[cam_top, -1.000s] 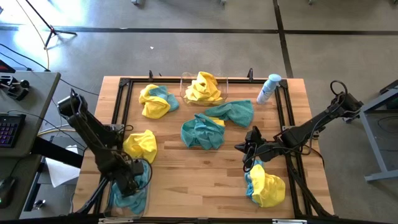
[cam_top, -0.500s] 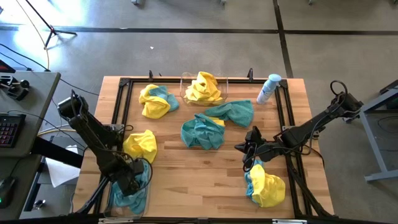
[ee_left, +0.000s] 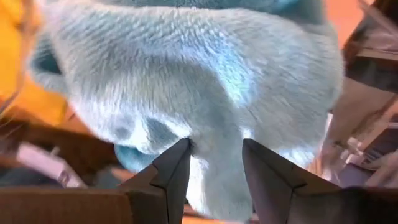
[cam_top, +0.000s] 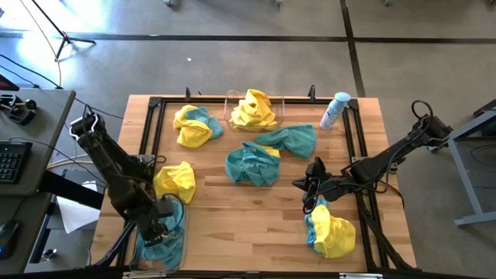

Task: Sort microfiber towel by color & place in baskets
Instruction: Put the blue microfiber towel into the bottom transparent bin, then put the yellow microfiber towel into the top transparent bin

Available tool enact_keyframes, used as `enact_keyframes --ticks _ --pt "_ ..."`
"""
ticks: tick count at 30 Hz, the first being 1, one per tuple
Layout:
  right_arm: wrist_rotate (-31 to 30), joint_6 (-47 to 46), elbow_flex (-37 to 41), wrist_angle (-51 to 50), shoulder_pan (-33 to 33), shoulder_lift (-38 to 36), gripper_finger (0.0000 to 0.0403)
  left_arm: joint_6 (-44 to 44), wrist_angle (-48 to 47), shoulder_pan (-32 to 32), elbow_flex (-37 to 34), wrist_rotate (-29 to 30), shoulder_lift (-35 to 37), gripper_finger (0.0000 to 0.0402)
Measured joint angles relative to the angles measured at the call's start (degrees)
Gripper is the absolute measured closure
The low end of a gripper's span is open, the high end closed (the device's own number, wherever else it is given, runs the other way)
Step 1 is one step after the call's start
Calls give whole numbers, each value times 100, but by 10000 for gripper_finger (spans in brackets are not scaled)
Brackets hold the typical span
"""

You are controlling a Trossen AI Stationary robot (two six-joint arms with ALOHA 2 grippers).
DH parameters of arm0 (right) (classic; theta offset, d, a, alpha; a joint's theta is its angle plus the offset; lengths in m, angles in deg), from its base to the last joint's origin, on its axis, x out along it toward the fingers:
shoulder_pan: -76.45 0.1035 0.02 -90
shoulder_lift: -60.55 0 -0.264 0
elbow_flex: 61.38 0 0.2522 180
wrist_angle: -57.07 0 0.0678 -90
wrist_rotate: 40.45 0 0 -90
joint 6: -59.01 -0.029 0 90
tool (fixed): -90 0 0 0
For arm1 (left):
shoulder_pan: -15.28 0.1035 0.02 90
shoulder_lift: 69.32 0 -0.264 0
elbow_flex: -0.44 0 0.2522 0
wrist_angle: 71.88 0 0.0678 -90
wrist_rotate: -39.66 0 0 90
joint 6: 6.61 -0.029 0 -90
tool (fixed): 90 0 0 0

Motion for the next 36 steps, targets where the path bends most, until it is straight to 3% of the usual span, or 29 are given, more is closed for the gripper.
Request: enact_keyframes --ticks 10,14,18,22,27,32,36 --pt "3 -325 0 0 0 0 402 16 -899 0 563 317 648 266" --pt "4 -223 0 14 0 0 402 -210 -897 4 564 1522 871 266" --pt "47 -764 -100 -138 0 5 402 -885 -896 87 564 3076 966 266" --pt "85 -1262 -567 -1048 0 79 403 -1689 -881 460 564 4171 969 266" --pt "616 -2169 -1684 -3001 5 488 403 -2945 -667 1247 564 4242 969 266" --pt "1813 -3411 -2812 -4948 65 1102 403 -4406 -16 2030 566 4187 969 266" --pt "2601 -4277 -3269 -5566 245 1453 403 -5418 465 2644 566 3791 969 266"
